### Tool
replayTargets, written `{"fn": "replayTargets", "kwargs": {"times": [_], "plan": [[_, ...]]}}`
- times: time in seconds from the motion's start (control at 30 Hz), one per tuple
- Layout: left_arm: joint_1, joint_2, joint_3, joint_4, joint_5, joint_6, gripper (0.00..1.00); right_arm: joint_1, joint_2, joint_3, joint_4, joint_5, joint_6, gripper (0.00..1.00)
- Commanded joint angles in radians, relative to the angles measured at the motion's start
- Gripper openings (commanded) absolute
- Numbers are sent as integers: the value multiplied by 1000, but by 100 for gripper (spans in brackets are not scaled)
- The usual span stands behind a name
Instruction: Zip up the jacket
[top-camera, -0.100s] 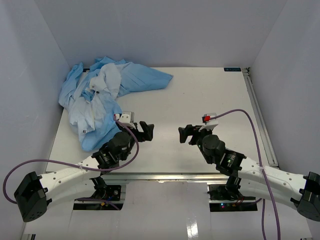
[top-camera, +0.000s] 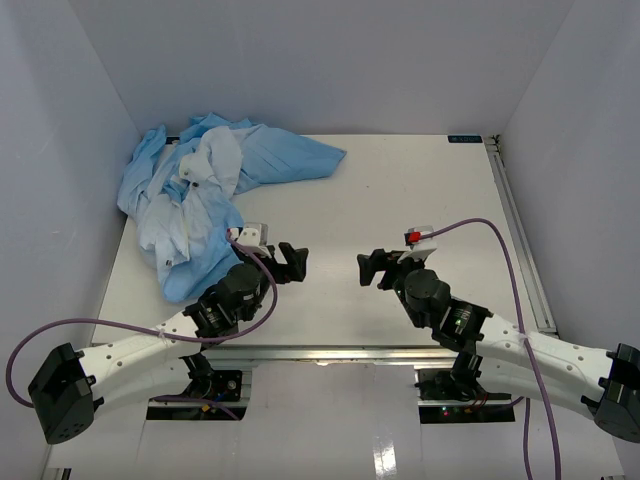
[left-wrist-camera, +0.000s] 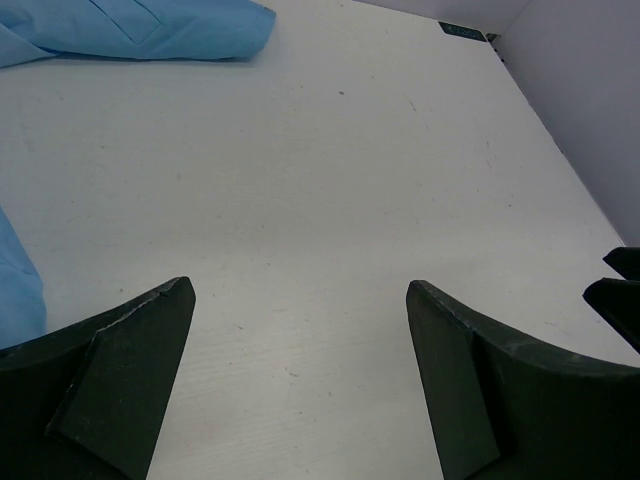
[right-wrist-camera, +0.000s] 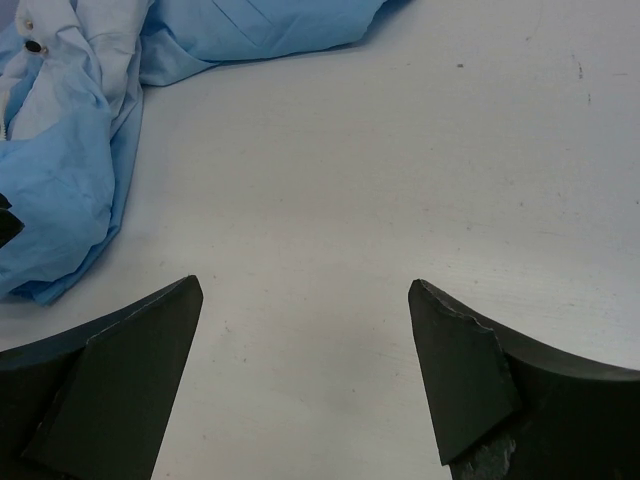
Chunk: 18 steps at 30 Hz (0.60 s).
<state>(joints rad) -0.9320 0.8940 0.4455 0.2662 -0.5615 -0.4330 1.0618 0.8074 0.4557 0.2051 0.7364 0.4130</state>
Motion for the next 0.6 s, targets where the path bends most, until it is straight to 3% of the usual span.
{"fn": "replayTargets", "kwargs": {"times": [0.0, 0.07, 0.1, 0.17, 0.23, 0.33, 0.43, 0.57], "plan": [[28, 3, 22, -20, -71, -95, 98, 4, -4, 41, 13, 69, 39, 90], [70, 55, 150, -115, -124, -127, 98, 3, -16, 42, 8, 78, 47, 90], [110, 81, 220, -236, -140, -164, 98, 4, -23, 38, 8, 83, 50, 90], [249, 111, 329, -362, -48, -216, 98, 3, -32, 25, 20, 89, 50, 90], [406, 118, 384, -433, -44, -221, 98, 3, -27, 19, 26, 95, 51, 90], [575, 144, 440, -545, -48, -241, 98, 3, -8, 26, 22, 55, 50, 90], [730, 169, 441, -654, 134, -228, 98, 3, 8, 39, 9, 28, 50, 90], [783, 242, 393, -767, 232, -262, 98, 3, 14, 55, -12, 29, 53, 90]]}}
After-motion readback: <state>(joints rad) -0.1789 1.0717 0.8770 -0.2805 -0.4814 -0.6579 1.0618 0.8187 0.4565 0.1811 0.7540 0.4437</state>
